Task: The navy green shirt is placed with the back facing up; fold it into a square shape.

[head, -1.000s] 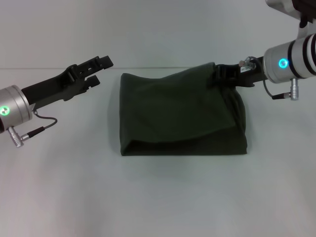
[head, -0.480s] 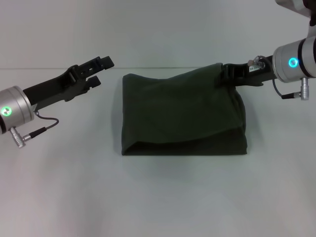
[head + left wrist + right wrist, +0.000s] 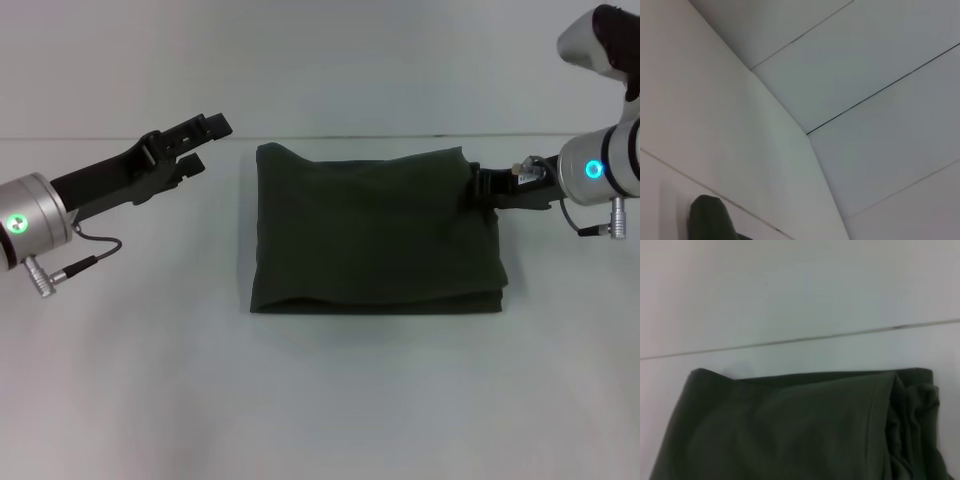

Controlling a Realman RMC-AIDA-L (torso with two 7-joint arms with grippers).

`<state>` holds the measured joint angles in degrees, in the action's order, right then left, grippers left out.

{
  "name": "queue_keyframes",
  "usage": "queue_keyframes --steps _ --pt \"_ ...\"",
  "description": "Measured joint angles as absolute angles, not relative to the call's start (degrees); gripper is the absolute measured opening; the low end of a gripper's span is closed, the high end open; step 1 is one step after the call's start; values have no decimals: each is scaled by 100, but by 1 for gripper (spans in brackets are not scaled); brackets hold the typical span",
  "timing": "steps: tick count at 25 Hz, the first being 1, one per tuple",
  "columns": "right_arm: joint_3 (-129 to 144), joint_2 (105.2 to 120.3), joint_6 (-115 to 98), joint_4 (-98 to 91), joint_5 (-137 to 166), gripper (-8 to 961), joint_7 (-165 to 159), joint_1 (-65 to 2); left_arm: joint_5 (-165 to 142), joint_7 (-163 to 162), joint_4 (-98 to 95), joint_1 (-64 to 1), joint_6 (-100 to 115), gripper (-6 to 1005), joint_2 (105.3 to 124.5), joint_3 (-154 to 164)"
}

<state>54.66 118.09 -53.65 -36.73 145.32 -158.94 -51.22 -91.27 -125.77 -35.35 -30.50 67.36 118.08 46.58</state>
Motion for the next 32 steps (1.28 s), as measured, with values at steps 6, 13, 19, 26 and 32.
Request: queue_keyframes --steps 6,13,19,26,32 --pt "5467 11611 -5341 -3145 14569 241 -15884 -5261 -9133 -12574 -3533 -3060 6690 858 11829 4658" --pt "5430 11555 -5372 -3156 14729 285 -15927 -5241 -9132 -12530 -3533 -3076 6652 849 11848 4658" --pt "5423 11468 -5971 -3743 14879 363 -16092 -5122 -9129 -12526 -3533 -3077 6650 841 11848 4658" --pt "5259 11290 -6442 -4169 15213 403 -16414 -4896 -9121 -12529 -3541 -3049 6723 832 11846 4601" --pt "4064 11456 -7014 -4931 13513 396 -14935 -4062 -9250 -12825 -3523 -2918 7161 824 11660 4676"
